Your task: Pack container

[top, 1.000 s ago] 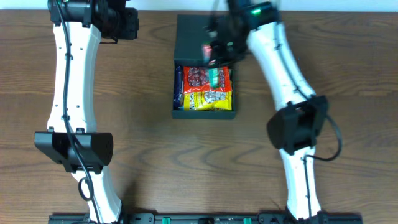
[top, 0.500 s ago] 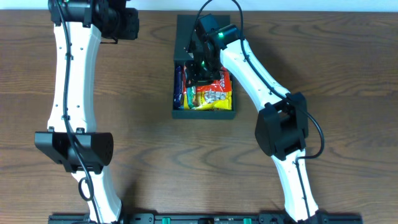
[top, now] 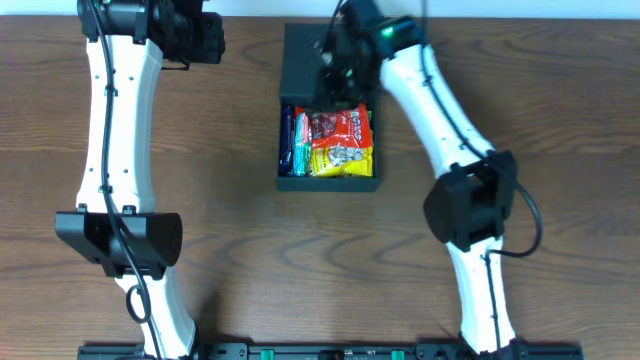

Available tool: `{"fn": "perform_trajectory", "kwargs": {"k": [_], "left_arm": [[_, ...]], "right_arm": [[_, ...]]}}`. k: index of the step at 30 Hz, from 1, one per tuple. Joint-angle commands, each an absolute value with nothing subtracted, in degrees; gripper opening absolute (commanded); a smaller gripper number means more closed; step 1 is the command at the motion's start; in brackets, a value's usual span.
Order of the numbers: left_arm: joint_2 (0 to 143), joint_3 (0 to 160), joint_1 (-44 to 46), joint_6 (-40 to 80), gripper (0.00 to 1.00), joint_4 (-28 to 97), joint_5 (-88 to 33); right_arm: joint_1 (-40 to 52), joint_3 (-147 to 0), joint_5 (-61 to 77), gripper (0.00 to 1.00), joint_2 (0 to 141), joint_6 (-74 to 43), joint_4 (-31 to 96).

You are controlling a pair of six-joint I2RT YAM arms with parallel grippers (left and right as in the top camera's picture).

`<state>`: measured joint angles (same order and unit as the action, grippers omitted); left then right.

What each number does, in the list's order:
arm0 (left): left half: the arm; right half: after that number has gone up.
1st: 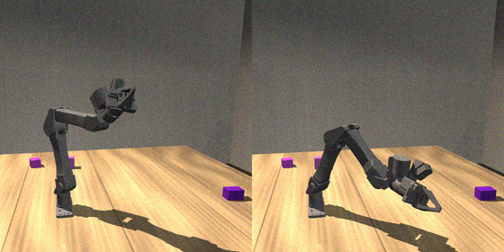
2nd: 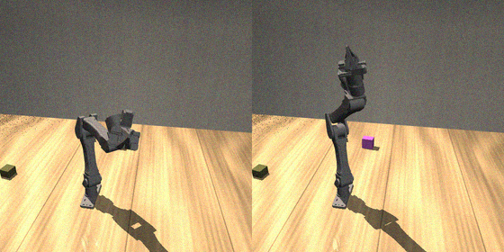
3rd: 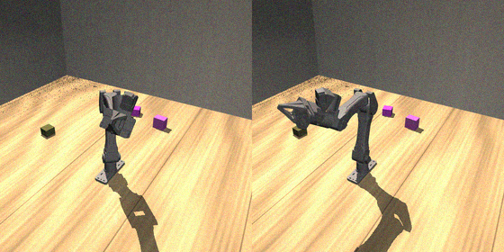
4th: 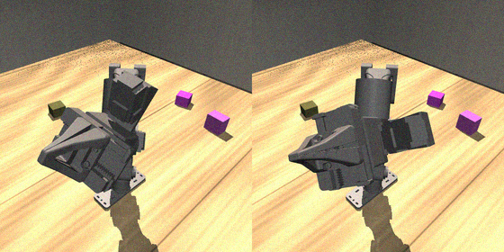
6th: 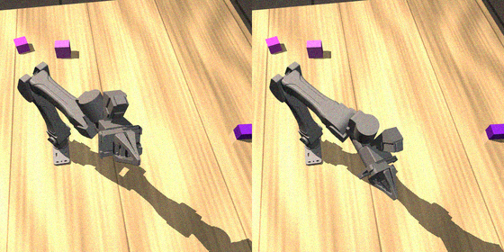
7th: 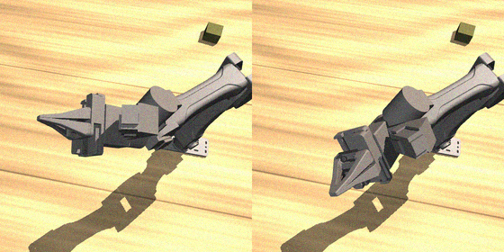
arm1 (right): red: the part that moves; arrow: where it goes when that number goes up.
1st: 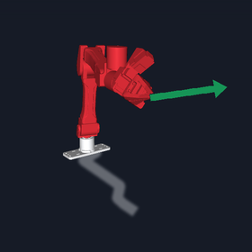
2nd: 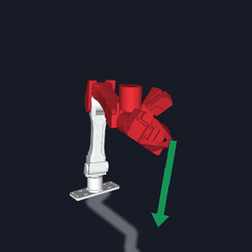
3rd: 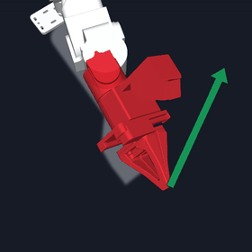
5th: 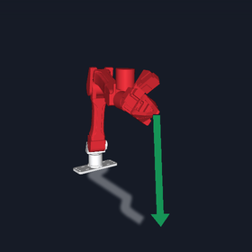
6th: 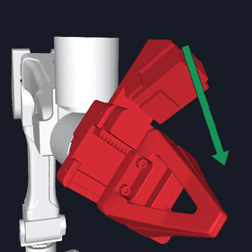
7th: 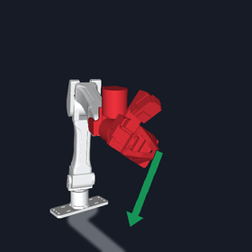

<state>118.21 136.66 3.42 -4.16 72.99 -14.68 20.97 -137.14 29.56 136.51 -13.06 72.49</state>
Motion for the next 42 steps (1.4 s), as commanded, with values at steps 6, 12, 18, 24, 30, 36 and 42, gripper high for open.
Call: {"fn": "perform_trajectory", "kwargs": {"k": [6,12,18,24,30,36,42], "left_arm": [[117.86,137.73,3.44,-4.29,0.06,70.22,-22.04],[118.83,137.73,3.51,-4.32,0.06,71.40,-21.71],[119.61,137.69,3.40,-2.63,0.06,71.61,-22.55],[129.78,137.69,2.70,5.06,0.06,61.87,-29.69],[139.79,137.69,2.24,16.58,0.06,50.63,-33.76],[147.94,137.69,2.24,21.74,0.06,47.94,-40.62],[151.89,137.69,2.26,24.71,0.06,48.01,-44.53]], "right_arm": [[9.72,-138.54,20.27,0.01,132.60,-9.52,71.09],[4.49,-133.93,20.34,0.01,132.77,-9.56,68.27],[3.22,-130.10,21.08,0.01,132.84,-8.91,65.76],[2.37,-125.12,29.80,0.01,137.08,-14.90,54.83],[1.15,-125.19,36.73,0.01,142.61,-18.90,48.25],[0.95,-125.19,39.77,0.01,145.40,-19.77,46.46],[1.21,-125.16,45.50,0.01,148.62,-21.85,45.60]]}}
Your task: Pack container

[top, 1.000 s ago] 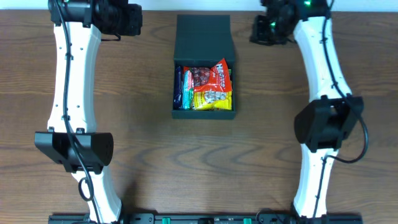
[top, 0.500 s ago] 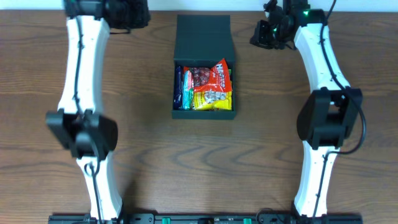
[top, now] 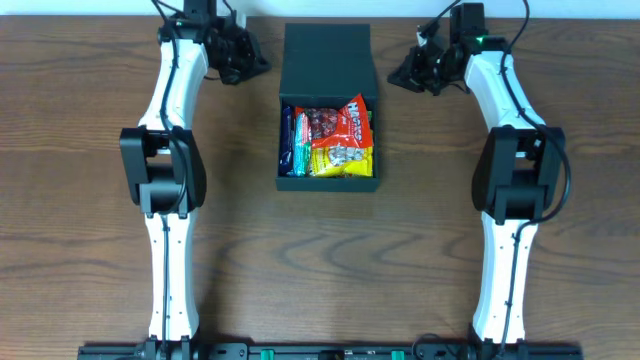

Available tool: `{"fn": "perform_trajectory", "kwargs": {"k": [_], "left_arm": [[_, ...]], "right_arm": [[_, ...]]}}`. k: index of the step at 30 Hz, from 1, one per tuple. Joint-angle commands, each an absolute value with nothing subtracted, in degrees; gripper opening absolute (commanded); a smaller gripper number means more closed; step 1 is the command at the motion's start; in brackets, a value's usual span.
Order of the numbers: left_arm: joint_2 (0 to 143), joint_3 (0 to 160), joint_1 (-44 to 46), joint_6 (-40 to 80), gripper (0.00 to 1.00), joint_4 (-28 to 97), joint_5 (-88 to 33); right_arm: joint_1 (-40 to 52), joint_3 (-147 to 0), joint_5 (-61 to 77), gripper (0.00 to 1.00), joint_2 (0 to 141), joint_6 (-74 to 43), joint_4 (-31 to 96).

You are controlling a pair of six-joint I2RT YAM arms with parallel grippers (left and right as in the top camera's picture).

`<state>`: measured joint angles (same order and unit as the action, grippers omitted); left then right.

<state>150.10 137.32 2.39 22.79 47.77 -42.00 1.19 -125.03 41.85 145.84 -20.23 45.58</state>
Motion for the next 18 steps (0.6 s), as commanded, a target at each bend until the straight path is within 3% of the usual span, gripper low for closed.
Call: {"fn": "perform_trajectory", "kwargs": {"k": [1,18], "left_arm": [[152.03,137.69,2.26,24.71,0.06,48.18,-44.10],[154.80,137.69,3.44,25.65,0.06,46.89,-46.72]], "right_arm": [[1.21,-125.19,45.54,0.01,148.90,-21.89,45.60],[3.84,-125.16,49.19,0.01,149.29,-21.61,43.77]]}}
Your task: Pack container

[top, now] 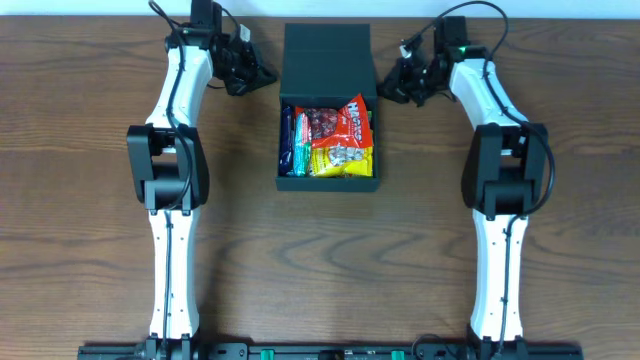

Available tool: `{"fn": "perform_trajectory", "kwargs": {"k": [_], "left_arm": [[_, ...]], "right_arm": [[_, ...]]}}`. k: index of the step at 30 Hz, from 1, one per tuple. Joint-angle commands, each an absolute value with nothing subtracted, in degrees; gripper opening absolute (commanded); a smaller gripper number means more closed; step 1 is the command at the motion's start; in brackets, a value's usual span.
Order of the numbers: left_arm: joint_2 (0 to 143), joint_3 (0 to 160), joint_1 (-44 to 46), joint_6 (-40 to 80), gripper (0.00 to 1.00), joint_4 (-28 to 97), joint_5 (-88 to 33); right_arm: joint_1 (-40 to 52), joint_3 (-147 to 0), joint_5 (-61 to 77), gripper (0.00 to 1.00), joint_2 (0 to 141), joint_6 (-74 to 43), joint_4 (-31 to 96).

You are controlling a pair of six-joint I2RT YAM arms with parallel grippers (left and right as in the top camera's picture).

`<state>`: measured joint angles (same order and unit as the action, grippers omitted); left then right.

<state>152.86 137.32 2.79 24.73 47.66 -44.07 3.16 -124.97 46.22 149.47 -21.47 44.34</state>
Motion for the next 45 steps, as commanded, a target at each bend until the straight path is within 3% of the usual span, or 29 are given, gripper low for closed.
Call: {"fn": "perform_trajectory", "kwargs": {"k": [1,11,19,30,37,41,45], "left_arm": [[154.82,137.69,3.51,25.80,0.06,46.24,-47.40],[154.82,137.75,3.36,25.30,0.06,43.44,-54.48],[153.56,140.92,2.20,21.47,0.06,43.75,-59.00],[142.28,143.44,2.42,8.62,0.06,52.25,-57.87],[134.21,143.44,4.32,-6.79,0.06,67.29,-52.42],[127.94,143.44,4.95,-11.81,0.06,75.64,-41.45],[125.27,143.44,4.89,-11.81,0.06,79.33,-38.63]], "right_arm": [[3.84,-125.16,50.37,0.01,149.29,-20.95,43.16],[2.68,-125.19,65.82,0.01,149.27,-17.32,31.77],[2.00,-125.23,70.67,0.02,146.47,-11.03,32.53],[2.33,-125.23,61.82,0.01,133.08,6.81,48.71],[4.58,-125.23,50.52,0.01,125.08,22.65,65.23],[5.26,-125.23,40.64,0.01,120.01,23.14,68.99],[4.80,-125.23,37.45,0.01,117.27,19.55,69.23]]}}
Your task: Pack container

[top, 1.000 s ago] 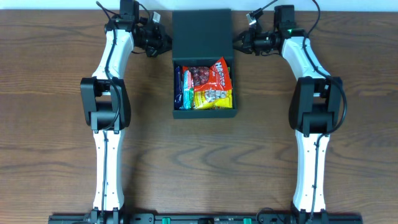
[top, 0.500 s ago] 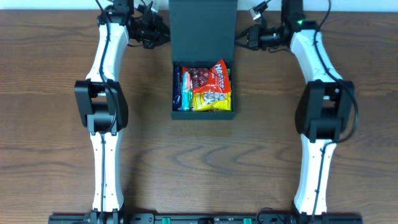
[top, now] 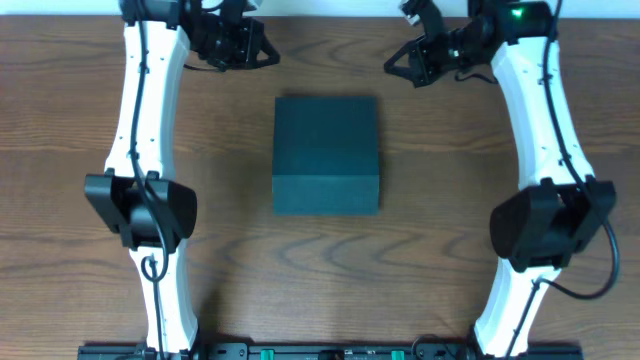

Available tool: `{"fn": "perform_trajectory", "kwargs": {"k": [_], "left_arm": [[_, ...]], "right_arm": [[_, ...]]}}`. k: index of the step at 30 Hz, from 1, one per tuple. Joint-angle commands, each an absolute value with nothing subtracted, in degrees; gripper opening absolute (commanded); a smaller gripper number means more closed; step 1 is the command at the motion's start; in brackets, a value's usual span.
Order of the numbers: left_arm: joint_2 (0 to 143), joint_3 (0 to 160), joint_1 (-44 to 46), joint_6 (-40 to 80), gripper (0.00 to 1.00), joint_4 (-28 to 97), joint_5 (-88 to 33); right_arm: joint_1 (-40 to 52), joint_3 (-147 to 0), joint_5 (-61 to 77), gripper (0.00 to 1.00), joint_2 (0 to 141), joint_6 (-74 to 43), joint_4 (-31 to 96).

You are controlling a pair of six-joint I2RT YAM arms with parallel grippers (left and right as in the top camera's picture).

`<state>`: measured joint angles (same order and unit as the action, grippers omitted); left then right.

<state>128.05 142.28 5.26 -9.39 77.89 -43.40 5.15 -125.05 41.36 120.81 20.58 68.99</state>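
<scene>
The dark teal container (top: pixel 327 155) sits at the middle of the table with its lid down, so whatever is inside is hidden. My left gripper (top: pixel 266 45) hovers behind the container's back left corner, open and holding nothing. My right gripper (top: pixel 398 66) hovers behind the back right corner, also open and holding nothing. Both grippers point inward toward each other and stand apart from the box.
Brown wooden table (top: pixel 230 280) all around the container. Both white arms reach from the front edge along the left and right sides up to the back edge. A light wall strip runs along the far edge.
The lid, which stood open behind the box with the snack packets showing, now lies shut over it. Both grippers were beside the lid's side edges and are now farther back and wider apart.
First the box was open with snack packets inside, my right gripper over its raised lid and my left gripper off to the far left. Then both grippers flanked the lid, then sat closer against its edges. Now the lid is down and both grippers are clear.
</scene>
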Motion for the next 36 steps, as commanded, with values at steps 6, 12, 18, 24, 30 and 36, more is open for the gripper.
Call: {"fn": "perform_trajectory", "kwargs": {"k": [6,12,18,24,30,36], "left_arm": [[123.20,143.41,6.17,-13.04,0.06,87.33,-36.77],[123.39,139.98,15.16,-16.27,0.06,88.60,-29.15],[123.42,124.95,19.44,-20.18,0.06,84.58,-30.15],[123.42,109.62,21.10,-23.16,0.06,77.69,-34.13],[123.42,101.67,22.81,-22.61,0.06,71.40,-34.09],[123.39,101.19,22.85,-22.24,0.06,70.63,-34.09]], "right_arm": [[5.30,-125.23,36.82,0.02,115.33,20.43,76.82],[5.26,-125.23,34.85,0.02,112.03,20.43,86.26],[4.95,-117.54,31.03,0.02,97.32,20.38,88.82],[5.72,-88.03,32.14,0.02,76.42,12.58,77.95],[13.80,-56.47,34.52,0.02,60.55,-5.61,58.02],[24.99,-33.56,27.16,0.01,58.52,-26.39,27.00]]}}
